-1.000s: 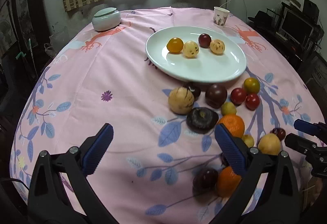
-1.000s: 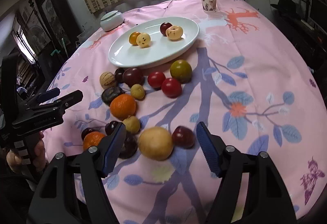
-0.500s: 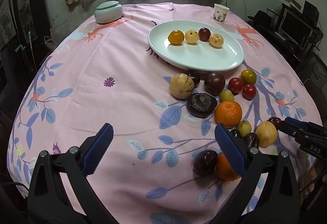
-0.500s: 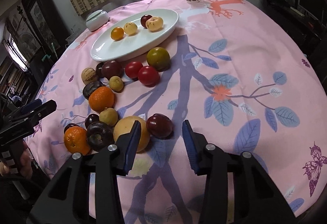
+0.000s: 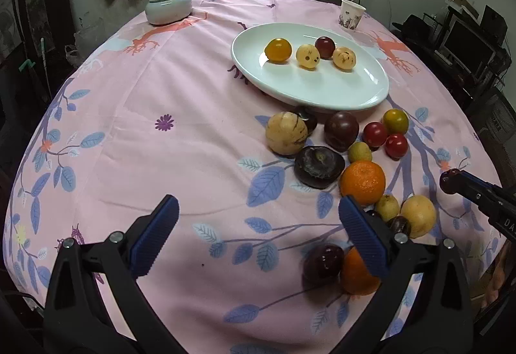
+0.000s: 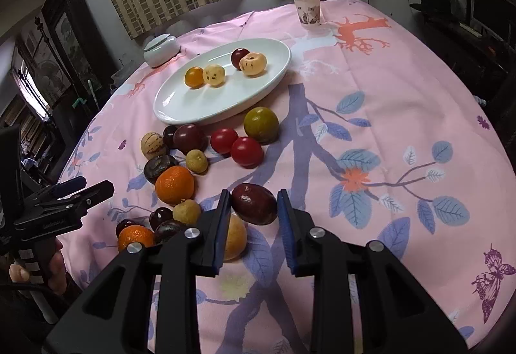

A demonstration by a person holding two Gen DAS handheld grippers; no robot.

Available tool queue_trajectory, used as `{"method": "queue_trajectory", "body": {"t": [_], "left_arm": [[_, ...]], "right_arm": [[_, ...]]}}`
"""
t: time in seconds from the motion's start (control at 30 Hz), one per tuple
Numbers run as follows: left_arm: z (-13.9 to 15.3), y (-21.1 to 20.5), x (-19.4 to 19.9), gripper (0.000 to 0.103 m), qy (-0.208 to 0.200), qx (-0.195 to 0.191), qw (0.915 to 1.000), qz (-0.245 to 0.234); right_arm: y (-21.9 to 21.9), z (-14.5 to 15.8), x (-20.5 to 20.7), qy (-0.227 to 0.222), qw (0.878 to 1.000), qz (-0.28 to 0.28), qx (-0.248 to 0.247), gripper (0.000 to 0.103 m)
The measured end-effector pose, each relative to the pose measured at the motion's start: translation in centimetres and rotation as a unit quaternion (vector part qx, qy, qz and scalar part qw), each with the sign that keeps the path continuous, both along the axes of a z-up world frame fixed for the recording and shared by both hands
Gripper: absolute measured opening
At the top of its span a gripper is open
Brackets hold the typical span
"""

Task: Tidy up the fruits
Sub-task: 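Grasp a dark red plum with the right tool, then grasp an orange with the left tool while the right tool holds the plum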

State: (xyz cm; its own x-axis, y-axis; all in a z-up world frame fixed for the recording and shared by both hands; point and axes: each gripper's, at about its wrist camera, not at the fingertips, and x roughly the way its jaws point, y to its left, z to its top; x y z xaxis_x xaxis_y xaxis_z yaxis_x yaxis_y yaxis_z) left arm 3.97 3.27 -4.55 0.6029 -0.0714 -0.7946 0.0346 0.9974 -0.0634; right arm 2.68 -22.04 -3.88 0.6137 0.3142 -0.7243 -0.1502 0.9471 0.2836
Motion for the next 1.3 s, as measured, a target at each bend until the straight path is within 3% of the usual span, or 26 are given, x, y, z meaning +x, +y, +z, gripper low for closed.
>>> {"method": "queue_trajectory", "body": {"t": [0.17,0.37,0.5,0.73,0.8,0.83,0.97,1.0,1.3], "left_arm": [[0.1,-2.2,0.7,0.101,0.017,-0.029,0.9990,-0.031],[-0.4,-6.8,1.8,0.101,0.028,-0.024,0.9973,-0.063],[-2.3,-8.6,2.7,0.098,0.056,-0.009,0.9964,-0.063],[-4.4,-9.3,4.3,0.084,0.083,-0.025,0.9956,-0.035],[-4.2,-9.6,4.3,0.074,0.075,-0.025,0.9962,-0.036],[-4.0,-9.7,4.3,0.062,0.074,-0.032,0.9958,-0.043],[-3.6,-9.6,4.2,0.053,0.069,-0.033,0.9960,-0.047],[-3.4,-9.4,4.0,0.042,0.064,-0.032,0.9965,-0.043],[-1.8,-6.8,2.5,0.043,0.050,-0.059,0.9956,-0.053]], "right_arm": [[-0.4,-0.5,-0.2,0.009,1.000,-0.008,-0.002,0.030],[-1.2,-0.7,-0.9,0.005,1.000,-0.016,-0.006,0.030],[-1.9,-0.5,-1.6,-0.001,1.000,-0.014,-0.005,0.030],[-2.7,-1.2,-1.5,0.001,1.000,0.007,0.010,0.030],[-2.8,-1.5,-1.3,0.006,1.000,0.011,0.013,0.030],[-2.7,-1.6,-1.3,0.009,1.000,0.015,0.014,0.030],[-2.1,-1.6,-1.2,0.011,1.000,0.026,0.014,0.030],[-2.0,-1.5,-1.2,0.010,0.999,0.028,0.015,0.030],[0.0,-0.8,-1.0,0.005,0.999,0.031,0.012,0.030]]}}
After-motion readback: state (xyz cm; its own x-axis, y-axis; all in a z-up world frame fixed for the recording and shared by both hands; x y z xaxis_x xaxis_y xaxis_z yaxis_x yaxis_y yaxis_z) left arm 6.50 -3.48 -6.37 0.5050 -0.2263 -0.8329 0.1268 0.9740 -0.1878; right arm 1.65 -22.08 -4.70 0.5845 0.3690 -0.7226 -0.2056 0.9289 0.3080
